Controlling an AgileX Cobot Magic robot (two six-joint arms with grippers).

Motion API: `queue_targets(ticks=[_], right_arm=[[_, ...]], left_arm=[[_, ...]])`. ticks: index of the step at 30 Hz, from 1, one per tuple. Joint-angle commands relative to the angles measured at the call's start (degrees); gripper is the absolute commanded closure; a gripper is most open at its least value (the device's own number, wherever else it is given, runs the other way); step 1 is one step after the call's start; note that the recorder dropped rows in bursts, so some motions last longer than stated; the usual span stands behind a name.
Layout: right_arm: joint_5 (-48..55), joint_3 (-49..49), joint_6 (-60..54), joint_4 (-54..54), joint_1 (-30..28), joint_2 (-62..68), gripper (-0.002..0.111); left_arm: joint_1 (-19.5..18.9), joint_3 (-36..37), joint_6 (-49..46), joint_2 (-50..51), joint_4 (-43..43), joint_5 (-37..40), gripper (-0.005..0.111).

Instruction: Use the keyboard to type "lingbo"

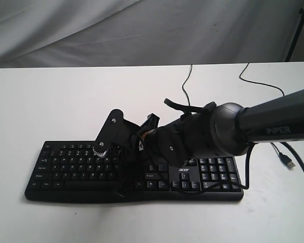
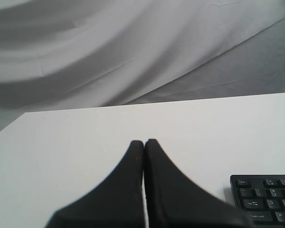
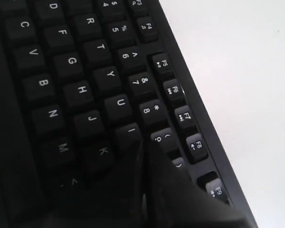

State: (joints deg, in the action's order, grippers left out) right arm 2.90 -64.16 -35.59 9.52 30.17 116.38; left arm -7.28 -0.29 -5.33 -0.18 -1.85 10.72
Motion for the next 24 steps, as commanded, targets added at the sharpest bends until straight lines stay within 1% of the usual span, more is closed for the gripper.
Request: queue_targets(ticks=[1,7,24], right_arm=[[-0.94,0.35,-0.40,-0.64,-0.38,-0.02,0.108],[-2.56,0.35,-0.40,-0.64,-0.38,-0.02,0.108],[-2.33,0.35,-0.40,-0.64,-0.38,1.14,0.108]], left_arm=[[0.22,0.29,0.16,0.18,0.03,-0.24,0.106],[0.22,0.29,0.16,0.18,0.03,-0.24,0.106],[0.22,0.29,0.16,0.18,0.03,-0.24,0.106]])
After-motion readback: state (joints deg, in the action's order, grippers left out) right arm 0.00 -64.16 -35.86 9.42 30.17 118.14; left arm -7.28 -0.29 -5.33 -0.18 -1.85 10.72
